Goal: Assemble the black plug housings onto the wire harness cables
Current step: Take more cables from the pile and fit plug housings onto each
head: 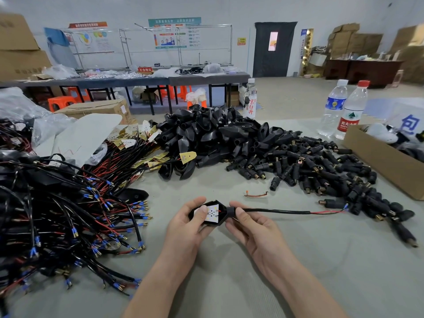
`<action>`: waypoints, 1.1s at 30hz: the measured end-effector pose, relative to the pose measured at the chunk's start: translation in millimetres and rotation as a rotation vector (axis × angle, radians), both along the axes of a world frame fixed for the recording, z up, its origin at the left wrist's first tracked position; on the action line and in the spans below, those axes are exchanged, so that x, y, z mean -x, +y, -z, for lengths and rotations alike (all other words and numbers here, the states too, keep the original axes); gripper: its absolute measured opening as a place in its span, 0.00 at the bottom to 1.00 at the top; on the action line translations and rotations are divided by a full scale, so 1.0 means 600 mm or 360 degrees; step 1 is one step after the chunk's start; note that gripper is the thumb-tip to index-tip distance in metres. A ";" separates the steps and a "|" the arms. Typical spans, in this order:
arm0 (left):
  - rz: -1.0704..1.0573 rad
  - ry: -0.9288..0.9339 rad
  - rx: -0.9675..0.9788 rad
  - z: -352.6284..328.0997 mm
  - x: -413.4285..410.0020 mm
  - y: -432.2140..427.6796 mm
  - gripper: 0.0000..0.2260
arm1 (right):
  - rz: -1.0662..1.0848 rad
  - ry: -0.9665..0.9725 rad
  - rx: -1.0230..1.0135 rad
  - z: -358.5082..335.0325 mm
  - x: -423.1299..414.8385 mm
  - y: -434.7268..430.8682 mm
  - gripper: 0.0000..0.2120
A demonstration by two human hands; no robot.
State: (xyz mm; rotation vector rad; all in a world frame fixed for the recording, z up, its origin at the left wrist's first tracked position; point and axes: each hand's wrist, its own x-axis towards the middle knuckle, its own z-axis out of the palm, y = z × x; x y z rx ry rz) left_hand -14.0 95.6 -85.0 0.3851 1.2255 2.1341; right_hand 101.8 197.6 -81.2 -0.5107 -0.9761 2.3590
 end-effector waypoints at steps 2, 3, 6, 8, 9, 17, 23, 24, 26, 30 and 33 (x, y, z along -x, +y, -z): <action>-0.0007 0.0003 0.0008 0.001 0.000 0.000 0.09 | 0.0009 0.0004 0.0013 0.000 0.000 -0.001 0.11; -0.0013 0.0004 0.0012 0.002 0.000 0.000 0.09 | 0.0012 0.0004 0.0016 -0.001 0.000 -0.001 0.11; -0.0054 0.0011 0.0035 0.004 0.002 0.002 0.09 | -0.0015 -0.0005 0.0006 -0.002 0.000 -0.003 0.13; -0.0075 0.0017 0.0057 0.003 0.006 0.000 0.09 | -0.0034 -0.0025 -0.0004 -0.002 0.000 -0.003 0.12; -0.0092 0.0015 0.0072 0.003 0.009 -0.001 0.09 | -0.0032 -0.0039 -0.0012 -0.003 0.000 -0.003 0.12; -0.0541 -0.0106 0.0174 -0.013 0.051 -0.025 0.07 | 0.0226 -0.0031 0.0045 -0.020 -0.012 0.024 0.14; -0.0626 0.0011 0.0288 -0.013 0.059 -0.040 0.10 | 0.0481 -0.0068 0.0038 -0.016 -0.021 0.045 0.10; -0.0637 0.0069 0.0330 -0.013 0.058 -0.042 0.10 | 0.0507 -0.0076 0.0024 -0.015 -0.023 0.048 0.09; -0.0700 0.0255 0.0486 -0.011 0.059 -0.045 0.10 | 0.0526 -0.0085 -0.0013 -0.012 -0.025 0.052 0.07; -0.0865 0.0698 0.0810 -0.005 0.061 -0.052 0.10 | 0.0499 -0.0109 -0.0160 -0.008 -0.023 0.049 0.05; -0.0926 0.0798 0.0899 -0.003 0.064 -0.056 0.10 | 0.0478 -0.0130 -0.0240 -0.005 -0.021 0.044 0.06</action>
